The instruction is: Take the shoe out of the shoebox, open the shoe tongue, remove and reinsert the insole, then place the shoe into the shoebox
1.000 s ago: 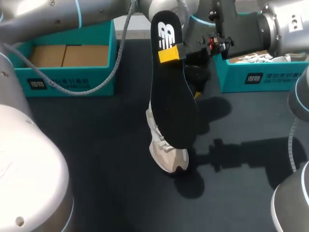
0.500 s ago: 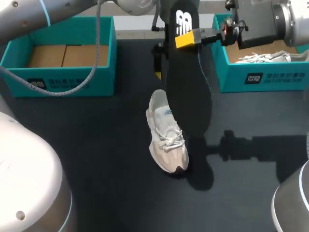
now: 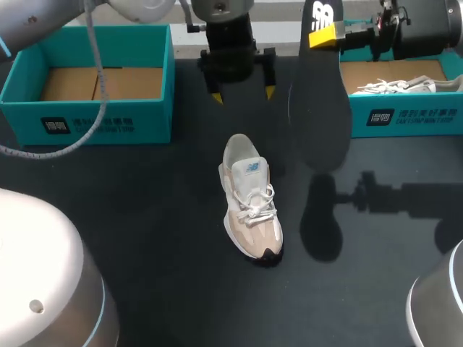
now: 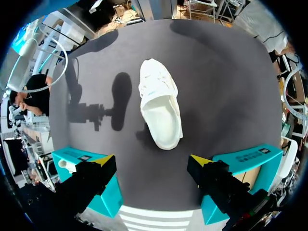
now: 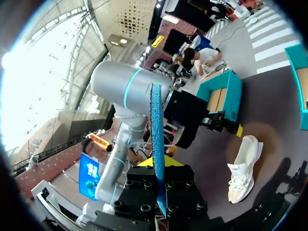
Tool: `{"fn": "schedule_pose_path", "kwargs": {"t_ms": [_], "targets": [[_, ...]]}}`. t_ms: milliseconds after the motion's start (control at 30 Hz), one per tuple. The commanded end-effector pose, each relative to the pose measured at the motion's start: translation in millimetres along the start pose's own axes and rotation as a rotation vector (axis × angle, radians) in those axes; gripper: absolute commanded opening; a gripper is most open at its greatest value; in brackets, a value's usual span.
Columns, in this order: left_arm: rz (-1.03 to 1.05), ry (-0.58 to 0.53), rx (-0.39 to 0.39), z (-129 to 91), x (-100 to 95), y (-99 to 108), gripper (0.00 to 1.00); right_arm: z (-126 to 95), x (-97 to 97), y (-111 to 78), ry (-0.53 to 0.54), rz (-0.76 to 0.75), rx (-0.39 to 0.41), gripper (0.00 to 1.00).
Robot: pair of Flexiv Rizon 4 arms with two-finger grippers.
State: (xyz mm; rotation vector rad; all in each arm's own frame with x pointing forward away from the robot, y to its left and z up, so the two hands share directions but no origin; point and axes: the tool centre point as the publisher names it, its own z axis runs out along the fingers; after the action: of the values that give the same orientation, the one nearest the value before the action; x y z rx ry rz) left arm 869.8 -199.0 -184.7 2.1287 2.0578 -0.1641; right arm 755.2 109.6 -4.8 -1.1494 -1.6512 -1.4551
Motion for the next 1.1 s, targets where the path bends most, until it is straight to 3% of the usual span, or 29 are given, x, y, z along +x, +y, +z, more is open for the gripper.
{"fn": "schedule_pose_path", "kwargs": {"t_ms": [33, 167, 233, 333, 867, 967, 1100], "targets": [[0.001, -0.348, -0.021, -11.8, 15.3, -6.7, 1.0, 2.1, -21.1, -1.6, 0.022, 0.055, -0.025, 0.0], [0.039, -0.418, -0.008, -19.2, 17.2, -8.1, 1.0, 2.6, -38.9, -1.0, 0.034, 0.14, -0.036, 0.0], [0.057, -0.449, 0.004, -21.8, 19.2, -8.4, 1.0, 1.6, -49.6, -2.2, -0.011, 0.219, -0.075, 0.0], [0.17, -0.422, 0.042, -27.5, 21.9, -9.3, 1.0, 1.6, -49.6, -2.2, -0.011, 0.219, -0.075, 0.0], [0.17, -0.422, 0.042, -27.5, 21.9, -9.3, 1.0, 1.6, -49.6, -2.2, -0.011, 0.219, -0.075, 0.0], [0.161, -0.538, 0.049, -8.8, 28.9, -19.9, 1.0, 1.6, -49.6, -2.2, -0.011, 0.219, -0.075, 0.0], [0.13, -0.711, 0.033, -5.6, 22.2, -33.9, 1.0, 0.5, -56.1, 10.5, 0.021, 0.258, -0.132, 0.0]]}}
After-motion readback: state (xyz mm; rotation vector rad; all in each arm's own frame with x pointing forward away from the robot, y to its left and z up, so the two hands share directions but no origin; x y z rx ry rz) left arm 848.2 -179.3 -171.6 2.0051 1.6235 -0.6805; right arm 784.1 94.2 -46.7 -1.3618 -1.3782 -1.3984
